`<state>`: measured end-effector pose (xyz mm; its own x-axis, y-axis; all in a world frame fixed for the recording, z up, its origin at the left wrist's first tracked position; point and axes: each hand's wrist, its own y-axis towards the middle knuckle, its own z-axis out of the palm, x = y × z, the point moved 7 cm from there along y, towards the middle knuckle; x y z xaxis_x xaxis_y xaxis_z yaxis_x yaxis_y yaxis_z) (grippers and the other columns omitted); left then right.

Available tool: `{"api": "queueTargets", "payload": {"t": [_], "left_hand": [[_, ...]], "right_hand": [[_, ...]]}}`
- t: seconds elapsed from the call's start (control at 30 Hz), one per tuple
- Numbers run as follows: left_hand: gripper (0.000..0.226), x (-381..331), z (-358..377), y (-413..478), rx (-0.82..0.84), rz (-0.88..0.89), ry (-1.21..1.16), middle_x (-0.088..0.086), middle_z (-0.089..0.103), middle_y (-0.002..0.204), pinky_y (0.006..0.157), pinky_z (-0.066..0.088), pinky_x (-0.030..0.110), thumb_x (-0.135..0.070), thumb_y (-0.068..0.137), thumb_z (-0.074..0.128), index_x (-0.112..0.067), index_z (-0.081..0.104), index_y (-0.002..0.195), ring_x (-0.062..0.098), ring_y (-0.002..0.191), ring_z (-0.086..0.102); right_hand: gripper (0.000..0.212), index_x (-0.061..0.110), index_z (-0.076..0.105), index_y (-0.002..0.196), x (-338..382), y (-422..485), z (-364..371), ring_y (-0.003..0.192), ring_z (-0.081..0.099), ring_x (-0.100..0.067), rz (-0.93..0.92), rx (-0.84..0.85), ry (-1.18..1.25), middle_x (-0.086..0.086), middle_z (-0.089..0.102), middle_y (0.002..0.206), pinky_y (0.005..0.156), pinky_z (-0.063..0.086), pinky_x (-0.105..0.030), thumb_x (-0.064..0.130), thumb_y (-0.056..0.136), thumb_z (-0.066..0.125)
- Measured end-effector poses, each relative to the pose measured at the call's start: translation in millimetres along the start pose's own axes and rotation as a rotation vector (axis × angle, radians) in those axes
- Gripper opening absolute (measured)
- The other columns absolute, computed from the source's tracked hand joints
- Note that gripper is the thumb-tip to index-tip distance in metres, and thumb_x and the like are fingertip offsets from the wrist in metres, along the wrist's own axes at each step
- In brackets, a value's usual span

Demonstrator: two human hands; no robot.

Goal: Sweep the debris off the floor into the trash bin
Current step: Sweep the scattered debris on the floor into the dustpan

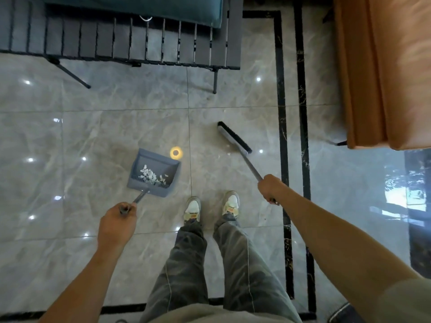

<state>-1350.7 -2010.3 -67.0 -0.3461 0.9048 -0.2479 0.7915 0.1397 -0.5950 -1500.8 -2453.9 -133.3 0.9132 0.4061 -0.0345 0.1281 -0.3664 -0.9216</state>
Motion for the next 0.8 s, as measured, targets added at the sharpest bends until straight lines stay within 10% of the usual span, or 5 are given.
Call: {"api": "queueTargets", "payload": {"t": [0.43,0.8], "left_hand": [[0.032,-21.3,17.2,13.9,0.125,0.039,0.081,0.006,0.062,0.079,0.075,0.046,0.038,-0.035,0.104,0.055,-0.016,0.065,0.080,0.031,0.078,0.057],[0.040,-12.5,-4.9,10.8,0.111,0.042,0.069,0.007,0.065,0.067,0.064,0.044,0.037,-0.036,0.101,0.061,-0.015,0.063,0.068,0.027,0.067,0.062]], "right_hand": [[0.018,0.010,0.053,0.113,48.6,48.8,-79.1,0.086,0.062,-0.031,-0.191,-0.299,-0.156,-0.011,0.059,0.102,0.072,0.051,-0.039,0.021,0.101,0.045],[0.021,0.001,0.054,0.110,39.8,46.1,-74.0,0.053,0.059,-0.022,-0.180,-0.075,-0.285,-0.014,0.060,0.083,0.040,0.042,-0.025,0.016,0.101,0.045]]}}
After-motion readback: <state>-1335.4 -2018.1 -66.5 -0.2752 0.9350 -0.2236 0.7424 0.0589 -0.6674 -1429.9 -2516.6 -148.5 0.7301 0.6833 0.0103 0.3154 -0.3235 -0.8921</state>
